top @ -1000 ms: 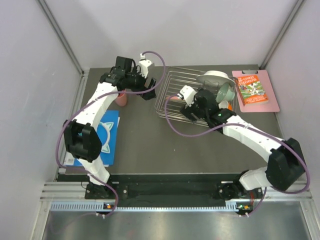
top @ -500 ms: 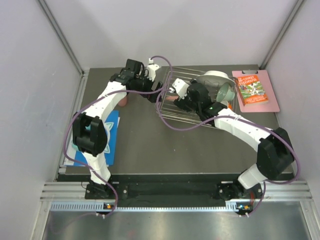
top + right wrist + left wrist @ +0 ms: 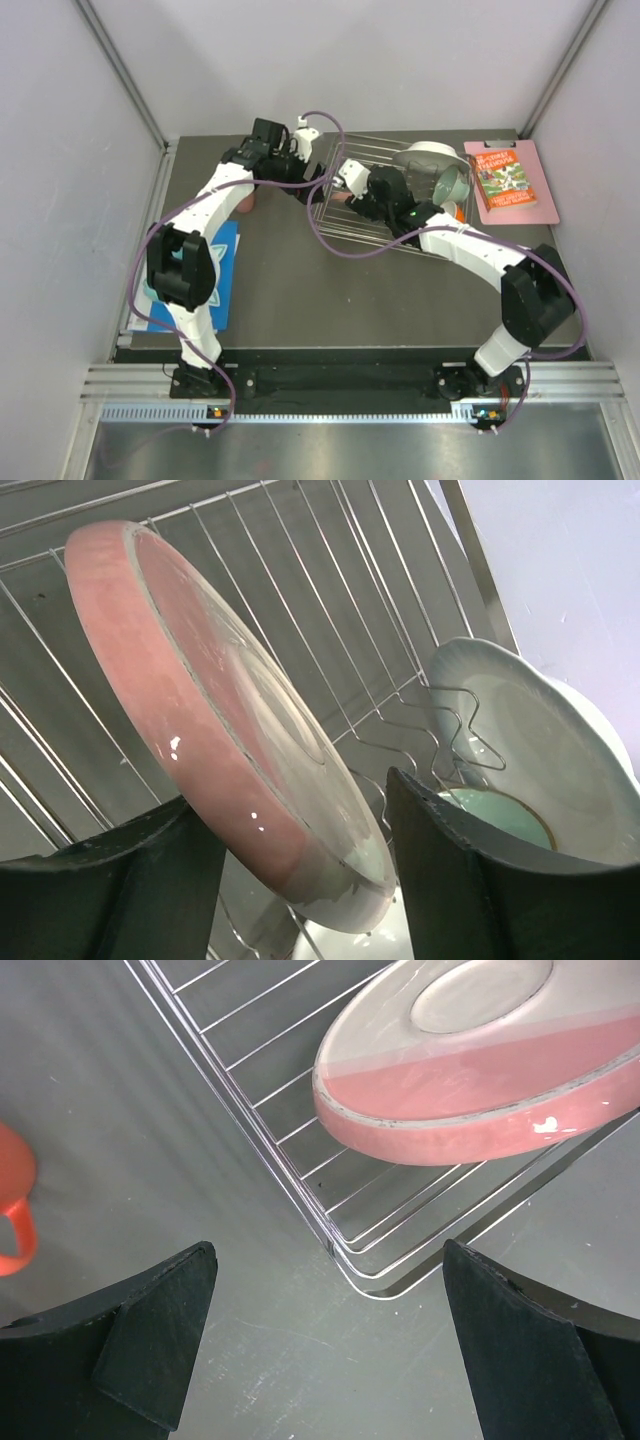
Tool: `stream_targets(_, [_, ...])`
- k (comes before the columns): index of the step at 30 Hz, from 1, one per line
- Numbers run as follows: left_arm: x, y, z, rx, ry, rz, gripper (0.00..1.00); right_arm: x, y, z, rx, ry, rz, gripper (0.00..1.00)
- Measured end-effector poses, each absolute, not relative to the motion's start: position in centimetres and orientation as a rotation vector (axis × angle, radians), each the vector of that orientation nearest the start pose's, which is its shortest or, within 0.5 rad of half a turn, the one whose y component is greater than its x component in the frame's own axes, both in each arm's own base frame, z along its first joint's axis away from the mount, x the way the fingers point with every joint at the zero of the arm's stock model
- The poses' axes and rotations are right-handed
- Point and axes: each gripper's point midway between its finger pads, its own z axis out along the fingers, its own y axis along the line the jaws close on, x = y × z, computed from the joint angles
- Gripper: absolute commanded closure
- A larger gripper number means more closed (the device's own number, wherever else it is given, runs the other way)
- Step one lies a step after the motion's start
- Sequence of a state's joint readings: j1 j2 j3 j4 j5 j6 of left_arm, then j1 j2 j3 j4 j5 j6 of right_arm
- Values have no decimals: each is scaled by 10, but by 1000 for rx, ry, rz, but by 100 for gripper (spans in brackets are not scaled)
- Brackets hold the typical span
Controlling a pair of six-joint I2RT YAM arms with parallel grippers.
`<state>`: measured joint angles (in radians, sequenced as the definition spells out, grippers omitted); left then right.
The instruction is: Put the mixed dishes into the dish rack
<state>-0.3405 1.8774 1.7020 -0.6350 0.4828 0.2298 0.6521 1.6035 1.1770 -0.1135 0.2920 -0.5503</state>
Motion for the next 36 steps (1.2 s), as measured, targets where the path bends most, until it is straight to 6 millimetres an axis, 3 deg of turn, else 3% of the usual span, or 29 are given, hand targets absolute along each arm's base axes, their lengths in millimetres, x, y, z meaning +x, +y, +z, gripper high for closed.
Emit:
stream_targets(15, [438,-245,138,909,2261,-644,1,394,201,177,-1051,1795,-270,59])
stream_targets(25, [442,-256,135,935,2253,-616,1,400,175,184,-992,1796,-292,63])
stream_targets(36, [445,-246,124,957,2279,-526,1,394,135,188,-897,1793,-338,63])
